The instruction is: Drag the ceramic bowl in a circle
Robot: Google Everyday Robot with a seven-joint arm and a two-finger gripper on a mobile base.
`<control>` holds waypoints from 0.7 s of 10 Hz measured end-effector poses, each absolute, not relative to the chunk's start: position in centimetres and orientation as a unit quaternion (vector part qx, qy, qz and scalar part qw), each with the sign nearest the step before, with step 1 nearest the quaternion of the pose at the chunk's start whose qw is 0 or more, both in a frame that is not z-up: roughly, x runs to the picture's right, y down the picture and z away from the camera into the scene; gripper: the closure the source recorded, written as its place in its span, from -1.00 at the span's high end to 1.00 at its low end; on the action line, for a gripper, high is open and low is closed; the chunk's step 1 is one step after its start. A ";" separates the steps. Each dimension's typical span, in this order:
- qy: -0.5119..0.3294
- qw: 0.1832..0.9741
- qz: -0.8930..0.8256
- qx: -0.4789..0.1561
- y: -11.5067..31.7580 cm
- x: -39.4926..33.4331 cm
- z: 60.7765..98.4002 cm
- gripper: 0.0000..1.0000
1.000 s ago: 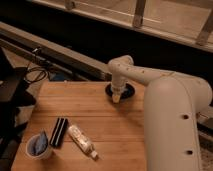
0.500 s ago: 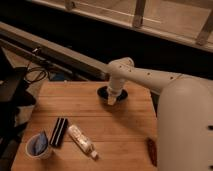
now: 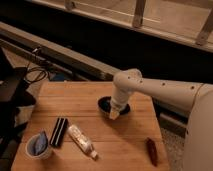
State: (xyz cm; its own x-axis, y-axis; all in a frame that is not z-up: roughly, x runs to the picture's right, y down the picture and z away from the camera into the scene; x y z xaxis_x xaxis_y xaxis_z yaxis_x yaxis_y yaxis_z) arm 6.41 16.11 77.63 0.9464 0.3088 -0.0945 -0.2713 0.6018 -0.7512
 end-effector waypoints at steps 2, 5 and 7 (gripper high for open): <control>0.043 0.890 0.171 -0.420 16.7 9.3 77.9 -0.77; 0.114 0.880 0.194 -0.418 15.3 12.2 80.5 -0.77; 0.132 0.879 0.215 -0.405 12.4 13.5 84.0 -0.77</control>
